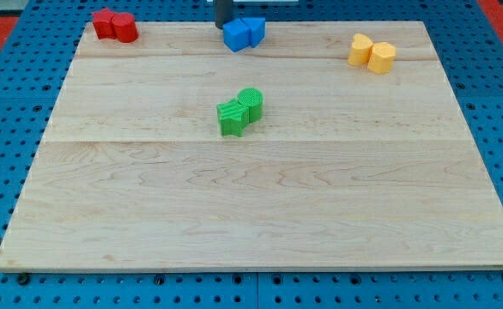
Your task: Place the blue blocks to the top center
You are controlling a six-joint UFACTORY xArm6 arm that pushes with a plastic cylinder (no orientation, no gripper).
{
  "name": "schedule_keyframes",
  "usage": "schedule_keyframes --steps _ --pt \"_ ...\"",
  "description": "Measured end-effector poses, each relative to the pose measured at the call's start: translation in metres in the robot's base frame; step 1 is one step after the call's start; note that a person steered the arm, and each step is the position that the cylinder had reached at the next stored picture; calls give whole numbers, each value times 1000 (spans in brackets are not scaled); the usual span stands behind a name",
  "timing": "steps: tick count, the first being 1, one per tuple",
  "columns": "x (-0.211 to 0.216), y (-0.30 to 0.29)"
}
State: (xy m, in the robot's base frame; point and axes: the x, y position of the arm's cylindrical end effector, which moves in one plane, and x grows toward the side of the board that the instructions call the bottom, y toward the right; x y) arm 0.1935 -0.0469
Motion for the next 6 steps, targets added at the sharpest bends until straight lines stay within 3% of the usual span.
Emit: schedule_keyframes --steps 6 --pt "1 65"
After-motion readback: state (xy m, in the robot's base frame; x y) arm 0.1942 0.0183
